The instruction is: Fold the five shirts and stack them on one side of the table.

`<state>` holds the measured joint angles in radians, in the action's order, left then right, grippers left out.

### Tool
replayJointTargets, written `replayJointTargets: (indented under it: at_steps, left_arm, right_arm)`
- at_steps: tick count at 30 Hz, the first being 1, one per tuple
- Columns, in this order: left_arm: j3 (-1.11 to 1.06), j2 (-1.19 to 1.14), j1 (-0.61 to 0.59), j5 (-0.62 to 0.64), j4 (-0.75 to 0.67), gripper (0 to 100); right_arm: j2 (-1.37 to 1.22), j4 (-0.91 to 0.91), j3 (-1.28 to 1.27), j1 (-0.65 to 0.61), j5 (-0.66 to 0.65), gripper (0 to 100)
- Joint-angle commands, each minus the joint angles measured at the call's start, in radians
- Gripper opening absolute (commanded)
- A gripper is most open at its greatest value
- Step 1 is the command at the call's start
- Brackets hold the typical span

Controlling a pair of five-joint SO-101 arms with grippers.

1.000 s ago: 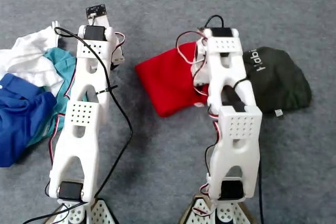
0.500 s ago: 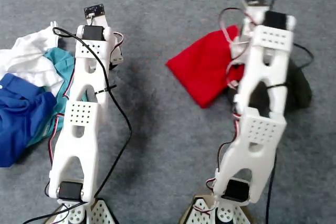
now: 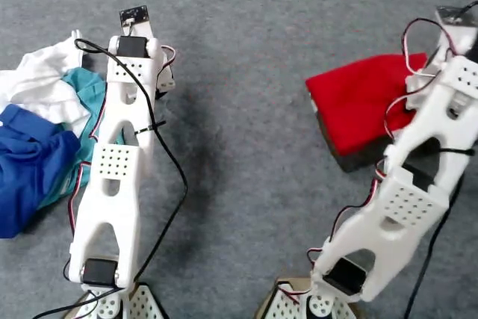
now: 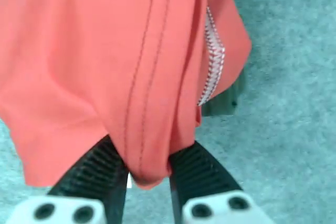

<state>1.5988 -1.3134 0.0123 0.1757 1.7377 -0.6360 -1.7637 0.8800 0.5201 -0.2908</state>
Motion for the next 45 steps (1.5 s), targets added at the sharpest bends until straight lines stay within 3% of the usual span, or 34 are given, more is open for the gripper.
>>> replayJointTargets:
  at_steps: [1,5,9,11,13,15,18,21,26,27,30,36,41,45]
  left_arm:
    - [0.011,0.015,-0.006,-0.006,-0.009,2]
    - [0.011,0.015,-0.011,-0.006,-0.009,2]
    - [0.040,0.027,-0.011,-0.006,0.002,2]
    - [0.084,0.028,-0.014,-0.020,0.023,2]
    - [0.071,0.071,-0.014,-0.055,0.023,2]
    - [0.064,0.148,-0.038,-0.080,0.025,2]
    - [0.064,0.282,-0.101,-0.112,0.025,2]
    - [0.028,0.424,-0.190,-0.149,0.026,2]
    - [-0.215,0.656,-0.371,-0.215,0.026,2]
    - [-0.276,0.702,-0.410,-0.232,0.026,2]
    - [-0.451,0.825,-0.525,-0.281,0.025,2]
    - [-0.735,0.963,-0.740,-0.354,0.020,2]
    - [-0.839,0.990,-0.852,-0.408,-0.018,2]
    - [-0.862,1.009,-0.905,-0.450,-0.023,2]
  right_arm:
    - [0.007,-0.018,0.054,0.036,-0.031,0.5]
    - [-0.002,-0.018,0.051,0.042,-0.028,5.5]
    - [0.039,-0.023,0.053,0.041,0.000,35.2]
    - [0.081,-0.023,0.045,0.024,-0.052,49.0]
    - [0.128,-0.023,0.044,0.008,-0.158,59.0]
    - [0.171,-0.023,0.044,-0.012,-0.199,62.4]
    - [0.223,-0.023,0.042,-0.033,-0.198,59.2]
    - [0.249,-0.023,0.042,-0.048,-0.199,47.7]
    - [0.249,-0.023,0.042,-0.065,-0.198,3.6]
    - [0.248,-0.020,0.042,-0.067,-0.201,0.0]
    - [0.228,-0.020,0.001,-0.062,-0.198,9.1]
    - [0.068,0.092,-0.101,-0.027,-0.198,0.1]
    - [-0.113,0.261,-0.104,0.038,-0.203,0.5]
    - [-0.148,0.281,-0.104,0.033,-0.210,0.9]
